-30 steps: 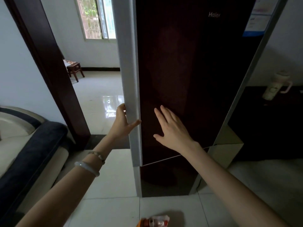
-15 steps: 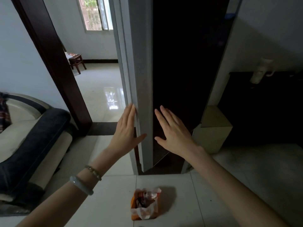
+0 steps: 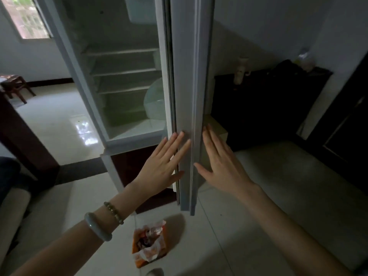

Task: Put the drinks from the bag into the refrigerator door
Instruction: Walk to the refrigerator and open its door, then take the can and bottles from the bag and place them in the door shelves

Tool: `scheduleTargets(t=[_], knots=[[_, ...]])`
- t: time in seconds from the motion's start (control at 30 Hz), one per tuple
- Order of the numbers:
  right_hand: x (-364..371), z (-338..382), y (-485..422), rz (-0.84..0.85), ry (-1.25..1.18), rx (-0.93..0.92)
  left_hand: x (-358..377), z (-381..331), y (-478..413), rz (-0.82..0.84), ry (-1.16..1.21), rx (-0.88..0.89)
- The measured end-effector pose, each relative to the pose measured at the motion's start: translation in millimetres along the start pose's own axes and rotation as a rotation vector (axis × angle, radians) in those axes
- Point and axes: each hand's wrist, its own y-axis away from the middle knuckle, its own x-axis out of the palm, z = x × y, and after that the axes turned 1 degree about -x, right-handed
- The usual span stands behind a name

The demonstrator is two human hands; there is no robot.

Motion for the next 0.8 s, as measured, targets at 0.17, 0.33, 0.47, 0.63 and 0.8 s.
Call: scheduleTargets(t=[0.17,0.33,0.47,0.63,0.8], knots=[[-22,-28,35,-0.166,0.118,0.119,4,-26,-41,-0.023,0.068,0.177],[-31,-33,30,-0.295,0.246,0.042,15,-23,-63,-0.089,0.099,0.141],[-23,-38,3,-0.266,0.277,0.026,25,9,-75,-0.125,0.070,0.045],[-3,-49,-41,-0.208,0.359,0.038,53,54,-103,-0.102,0.011,-0.035],[4,-76,-75,-0.217,0.508,0.148,79,74,-160,-0.114,-0.009,-0.009]])
